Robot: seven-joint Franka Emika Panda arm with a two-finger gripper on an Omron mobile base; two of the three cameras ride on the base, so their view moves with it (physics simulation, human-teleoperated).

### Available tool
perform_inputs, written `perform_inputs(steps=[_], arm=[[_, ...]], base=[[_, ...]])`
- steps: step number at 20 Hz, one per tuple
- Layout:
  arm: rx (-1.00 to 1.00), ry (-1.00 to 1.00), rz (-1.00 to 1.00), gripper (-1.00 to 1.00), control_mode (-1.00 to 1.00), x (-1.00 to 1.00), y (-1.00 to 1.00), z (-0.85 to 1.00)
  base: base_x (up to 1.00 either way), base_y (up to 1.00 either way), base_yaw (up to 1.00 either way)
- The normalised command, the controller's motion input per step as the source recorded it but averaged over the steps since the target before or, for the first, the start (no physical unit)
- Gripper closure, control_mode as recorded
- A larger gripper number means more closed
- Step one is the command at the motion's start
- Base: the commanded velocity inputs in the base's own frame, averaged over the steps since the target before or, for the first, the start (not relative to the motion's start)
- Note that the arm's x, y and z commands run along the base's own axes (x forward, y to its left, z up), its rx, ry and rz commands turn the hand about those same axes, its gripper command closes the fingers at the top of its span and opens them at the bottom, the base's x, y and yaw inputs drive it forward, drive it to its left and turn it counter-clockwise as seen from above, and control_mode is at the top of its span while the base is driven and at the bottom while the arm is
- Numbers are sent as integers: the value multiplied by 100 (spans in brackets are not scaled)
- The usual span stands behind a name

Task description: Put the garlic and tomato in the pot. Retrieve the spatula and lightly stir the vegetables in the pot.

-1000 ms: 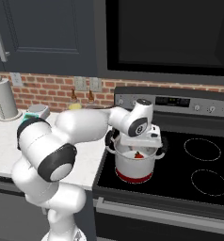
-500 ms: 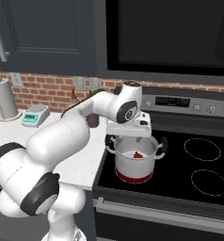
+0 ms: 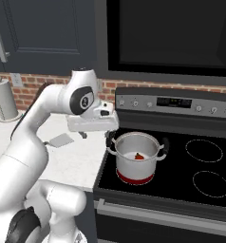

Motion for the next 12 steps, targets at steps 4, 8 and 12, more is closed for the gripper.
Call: perform_inputs(steps=[4, 8, 12], arm=[[-21, 17, 7, -100, -100, -39, 100, 26], [-23, 11, 25, -100, -100, -25, 100, 1], [-20, 5, 43, -100, -100, -4, 100, -8]], base=[[0, 0, 0], [0, 0, 0], [0, 0, 0]])
